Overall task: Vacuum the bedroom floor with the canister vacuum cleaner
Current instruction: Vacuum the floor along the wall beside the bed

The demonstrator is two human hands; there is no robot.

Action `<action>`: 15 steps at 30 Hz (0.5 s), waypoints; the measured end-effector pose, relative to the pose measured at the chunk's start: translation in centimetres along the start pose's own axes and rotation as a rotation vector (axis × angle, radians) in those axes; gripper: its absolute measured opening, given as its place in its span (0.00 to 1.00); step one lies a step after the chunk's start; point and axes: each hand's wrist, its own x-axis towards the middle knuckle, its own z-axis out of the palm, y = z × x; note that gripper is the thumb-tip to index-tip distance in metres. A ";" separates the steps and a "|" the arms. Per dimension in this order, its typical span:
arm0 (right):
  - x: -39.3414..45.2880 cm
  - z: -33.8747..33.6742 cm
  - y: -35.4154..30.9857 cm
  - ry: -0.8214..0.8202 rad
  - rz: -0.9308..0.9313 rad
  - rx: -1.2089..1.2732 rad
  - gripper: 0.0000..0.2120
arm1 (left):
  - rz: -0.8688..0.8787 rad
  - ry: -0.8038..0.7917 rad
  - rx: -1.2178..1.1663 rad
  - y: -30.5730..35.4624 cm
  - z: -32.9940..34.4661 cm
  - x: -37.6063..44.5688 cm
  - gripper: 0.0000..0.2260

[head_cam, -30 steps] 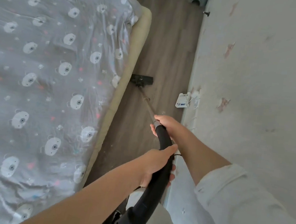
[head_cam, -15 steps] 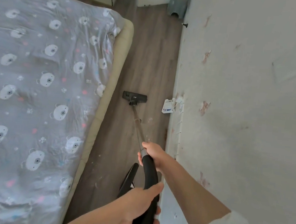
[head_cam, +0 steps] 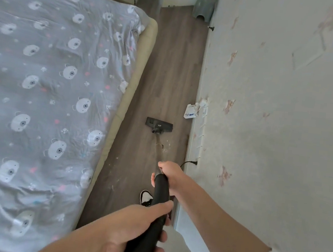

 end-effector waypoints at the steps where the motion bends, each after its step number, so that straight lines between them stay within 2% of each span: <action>1: -0.2 0.1 -0.3 -0.007 0.010 0.023 0.10 | -0.001 -0.007 0.014 0.5 -0.1 -0.5 0.23; 8: -0.5 2.1 -6.3 -0.007 -0.106 -0.079 0.08 | 0.085 0.029 0.173 7.5 0.1 0.8 0.17; 10: -0.2 2.6 -7.3 -0.049 -0.075 -0.052 0.14 | 0.130 0.042 0.281 7.9 -0.7 1.7 0.14; 12: -0.1 3.0 -7.2 -0.076 -0.007 0.011 0.20 | 0.193 0.120 0.442 6.5 -2.1 2.1 0.10; 13: 0.1 3.0 -6.9 -0.080 0.006 -0.074 0.20 | 0.217 0.171 0.495 5.4 -2.8 2.1 0.08; 15: 0.8 3.4 -5.3 -0.056 -0.013 -0.533 0.17 | 0.240 0.324 0.492 2.3 -4.8 1.5 0.06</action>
